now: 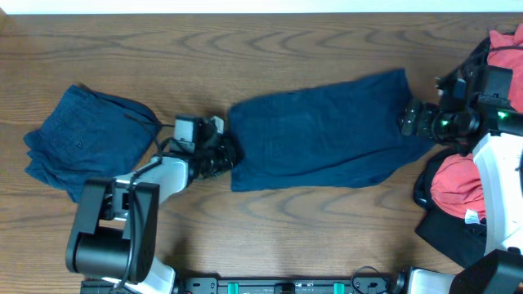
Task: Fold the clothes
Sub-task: 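Hold both ends and flatten the pants into a long strip, then fold the right end of the pants over toward the left gripper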
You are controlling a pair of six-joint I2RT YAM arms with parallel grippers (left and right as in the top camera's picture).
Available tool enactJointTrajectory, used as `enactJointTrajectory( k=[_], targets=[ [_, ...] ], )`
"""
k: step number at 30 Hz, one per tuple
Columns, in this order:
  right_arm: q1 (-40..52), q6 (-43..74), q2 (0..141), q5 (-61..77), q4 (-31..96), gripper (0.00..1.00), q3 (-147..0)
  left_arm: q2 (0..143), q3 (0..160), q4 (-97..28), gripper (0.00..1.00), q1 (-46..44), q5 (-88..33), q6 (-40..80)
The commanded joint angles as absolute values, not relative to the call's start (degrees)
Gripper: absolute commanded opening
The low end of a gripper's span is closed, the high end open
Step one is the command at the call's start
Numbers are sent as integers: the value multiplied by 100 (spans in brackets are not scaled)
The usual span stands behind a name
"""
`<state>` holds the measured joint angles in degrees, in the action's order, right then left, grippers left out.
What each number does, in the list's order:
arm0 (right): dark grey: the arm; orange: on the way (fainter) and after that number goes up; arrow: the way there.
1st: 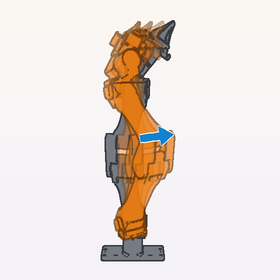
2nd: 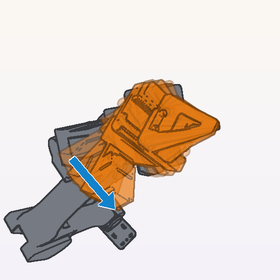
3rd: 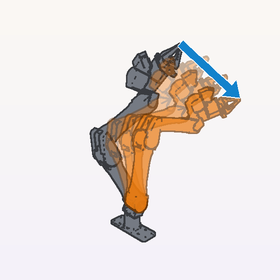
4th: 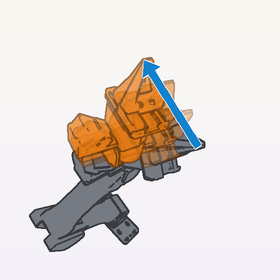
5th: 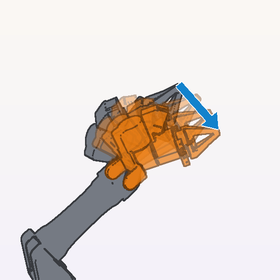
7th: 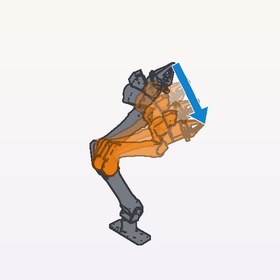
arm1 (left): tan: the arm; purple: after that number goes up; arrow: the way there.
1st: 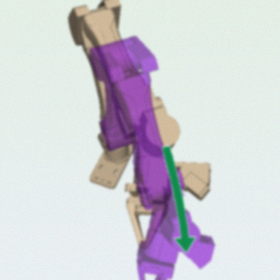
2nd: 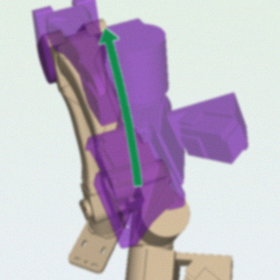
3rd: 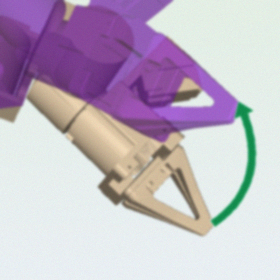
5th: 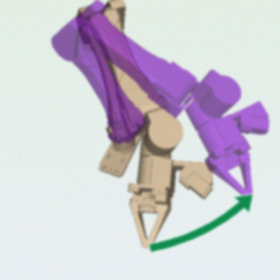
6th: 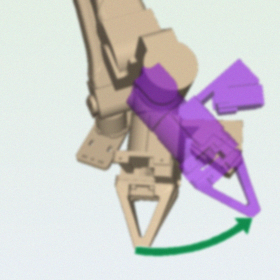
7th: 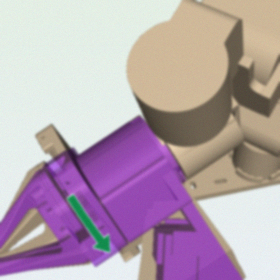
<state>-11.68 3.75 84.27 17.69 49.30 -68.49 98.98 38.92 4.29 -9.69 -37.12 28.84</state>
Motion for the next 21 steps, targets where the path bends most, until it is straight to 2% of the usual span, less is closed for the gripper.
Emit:
enactJointTrajectory(
  k=[1, 13, 21],
  targets=[
    [-869, -200, 8484, 2276, 4877, 1, -6858, 9677, 3861, 272, 6, -910, -3671, 2917],
    [657, -200, 9749, 2757, 4709, 1, -6851, 7424, 4233, -1562, 6, -805, -3669, 2919],
    [2281, 366, 11196, 3063, 3747, 1, -6851, 6630, 4792, -1802, 6, -803, -3669, 3020]
  ],
)
